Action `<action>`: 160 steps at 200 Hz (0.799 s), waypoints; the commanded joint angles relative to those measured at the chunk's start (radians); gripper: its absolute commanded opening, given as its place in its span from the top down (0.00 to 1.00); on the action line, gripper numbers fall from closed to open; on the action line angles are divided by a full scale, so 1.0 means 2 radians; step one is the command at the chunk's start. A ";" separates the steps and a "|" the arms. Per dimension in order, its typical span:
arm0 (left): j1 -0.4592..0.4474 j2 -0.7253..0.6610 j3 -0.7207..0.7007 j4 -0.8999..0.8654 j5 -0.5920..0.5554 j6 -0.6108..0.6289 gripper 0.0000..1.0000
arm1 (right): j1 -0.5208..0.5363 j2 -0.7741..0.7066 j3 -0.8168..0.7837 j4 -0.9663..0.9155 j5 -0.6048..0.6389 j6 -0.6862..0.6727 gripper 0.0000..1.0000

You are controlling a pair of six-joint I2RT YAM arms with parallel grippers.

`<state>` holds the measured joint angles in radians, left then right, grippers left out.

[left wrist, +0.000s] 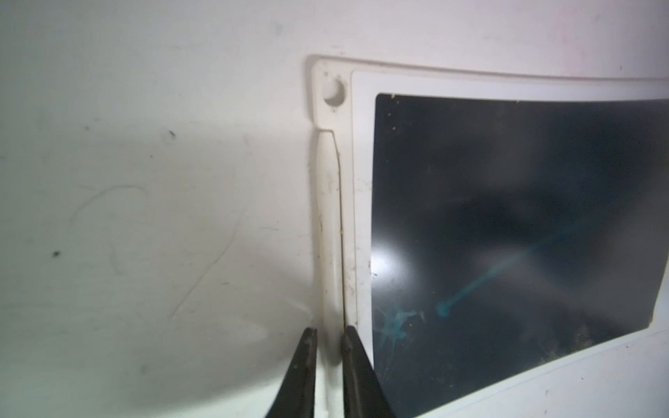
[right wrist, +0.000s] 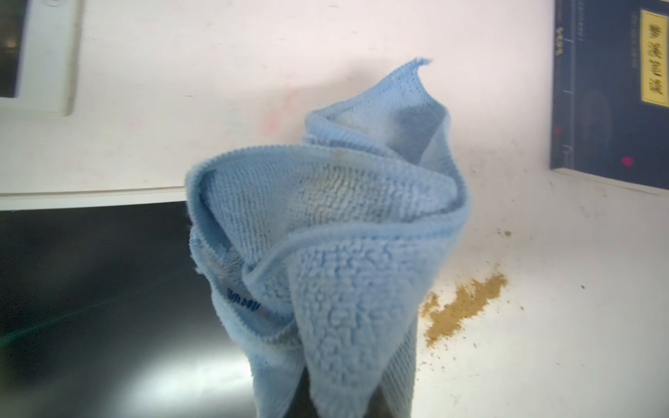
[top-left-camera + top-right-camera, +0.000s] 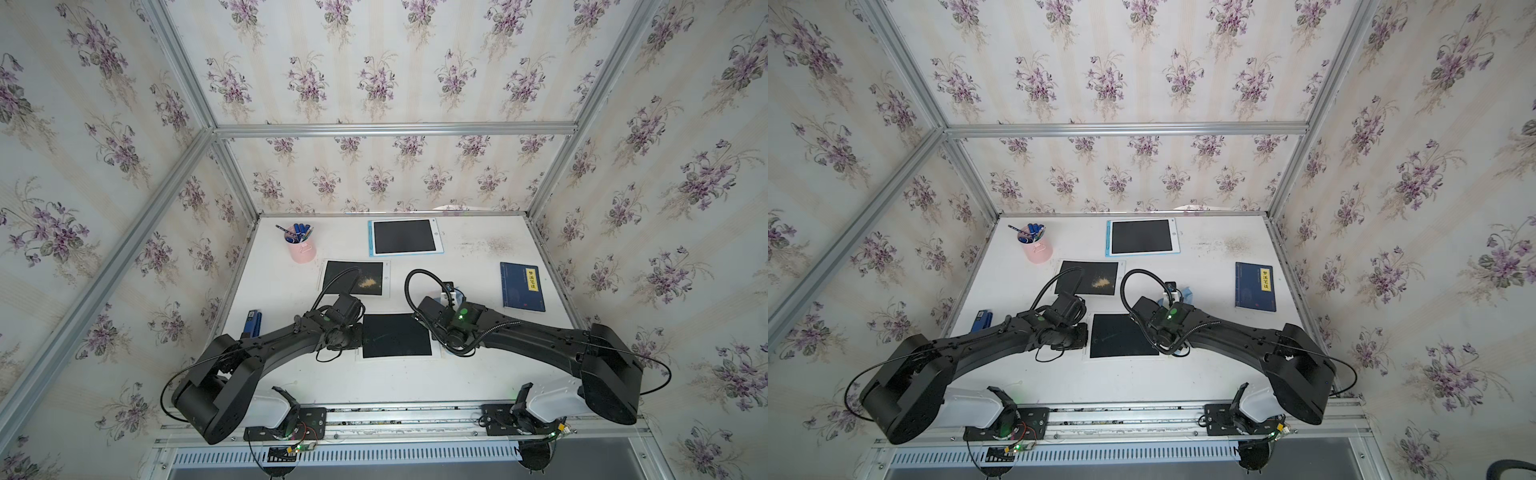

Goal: Wipe the drawing tablet
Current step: Wipe the dirt from the drawing tablet.

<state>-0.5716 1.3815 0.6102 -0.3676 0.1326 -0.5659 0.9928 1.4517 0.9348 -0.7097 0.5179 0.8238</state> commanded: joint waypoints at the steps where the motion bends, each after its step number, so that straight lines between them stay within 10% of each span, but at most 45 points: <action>1: 0.001 0.000 -0.003 -0.042 -0.017 0.001 0.84 | 0.017 0.018 0.022 0.052 -0.045 -0.056 1.00; 86: 0.003 0.000 -0.005 -0.040 -0.015 0.000 0.84 | 0.041 0.099 -0.010 0.069 -0.085 -0.064 1.00; 123: 0.004 -0.001 -0.006 -0.039 -0.014 0.002 0.84 | -0.056 0.011 -0.073 -0.002 -0.006 -0.033 1.00; 160: 0.005 -0.004 -0.006 -0.040 -0.015 0.004 0.84 | -0.052 -0.050 -0.046 0.035 -0.057 -0.083 1.00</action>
<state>-0.5648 1.3735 0.6044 -0.3695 0.1345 -0.5659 0.8696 1.3834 0.8070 -0.6846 0.4488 0.7212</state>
